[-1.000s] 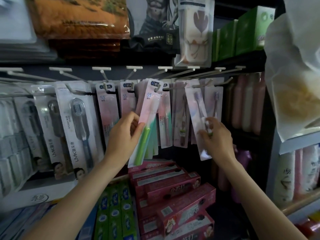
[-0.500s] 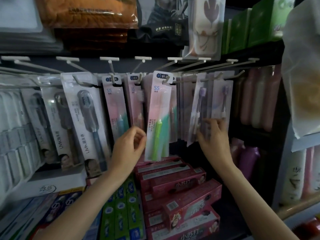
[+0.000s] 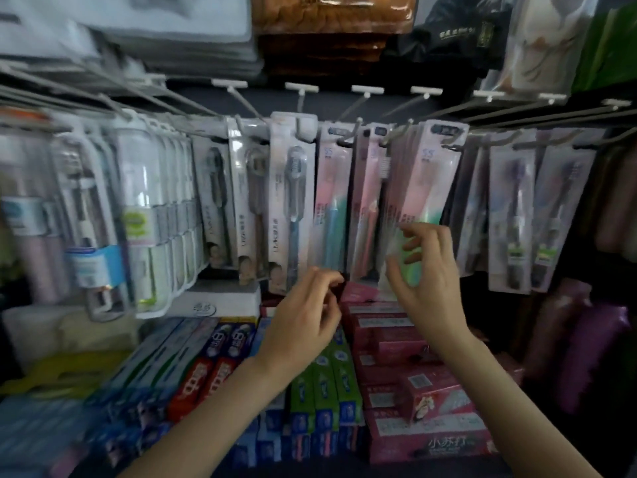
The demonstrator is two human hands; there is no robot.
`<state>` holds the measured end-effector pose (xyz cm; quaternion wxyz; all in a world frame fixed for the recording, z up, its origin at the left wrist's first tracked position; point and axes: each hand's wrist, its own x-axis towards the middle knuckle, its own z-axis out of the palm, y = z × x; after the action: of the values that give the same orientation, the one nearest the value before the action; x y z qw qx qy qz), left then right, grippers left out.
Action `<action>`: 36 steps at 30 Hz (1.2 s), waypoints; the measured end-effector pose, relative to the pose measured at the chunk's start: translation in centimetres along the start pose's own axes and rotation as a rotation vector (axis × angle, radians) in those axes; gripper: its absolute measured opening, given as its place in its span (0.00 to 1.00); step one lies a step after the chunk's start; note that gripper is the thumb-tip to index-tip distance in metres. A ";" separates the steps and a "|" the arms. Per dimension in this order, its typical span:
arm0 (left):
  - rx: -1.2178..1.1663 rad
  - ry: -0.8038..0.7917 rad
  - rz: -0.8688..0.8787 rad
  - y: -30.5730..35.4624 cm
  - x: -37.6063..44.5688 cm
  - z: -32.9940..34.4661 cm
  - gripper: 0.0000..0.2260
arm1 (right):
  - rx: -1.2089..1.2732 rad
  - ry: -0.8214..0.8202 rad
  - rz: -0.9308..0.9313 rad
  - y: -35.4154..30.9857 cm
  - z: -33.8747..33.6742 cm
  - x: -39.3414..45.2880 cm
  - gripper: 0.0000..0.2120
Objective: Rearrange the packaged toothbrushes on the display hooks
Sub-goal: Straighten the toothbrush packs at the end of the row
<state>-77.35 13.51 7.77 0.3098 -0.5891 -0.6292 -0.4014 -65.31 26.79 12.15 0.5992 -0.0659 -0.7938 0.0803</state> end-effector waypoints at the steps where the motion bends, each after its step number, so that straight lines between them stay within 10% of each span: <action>1: 0.012 0.015 -0.011 -0.4 -0.2 -0.8 0.10 | 0.027 -0.011 -0.007 -0.7 0.6 0.1 0.16; 16: 0.389 0.256 -0.173 -7.5 -4.9 -14.3 0.15 | 0.026 -0.040 0.144 -9.9 9.9 0.6 0.29; 36: 0.113 0.356 -0.426 -11.3 -5.2 -18.4 0.24 | -0.072 0.137 0.278 -13.3 11.7 0.9 0.27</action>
<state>-89.51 -4.93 10.64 0.3566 -0.3455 -0.6960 -0.5188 -76.94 13.36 12.65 0.6323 -0.2019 -0.7367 0.1294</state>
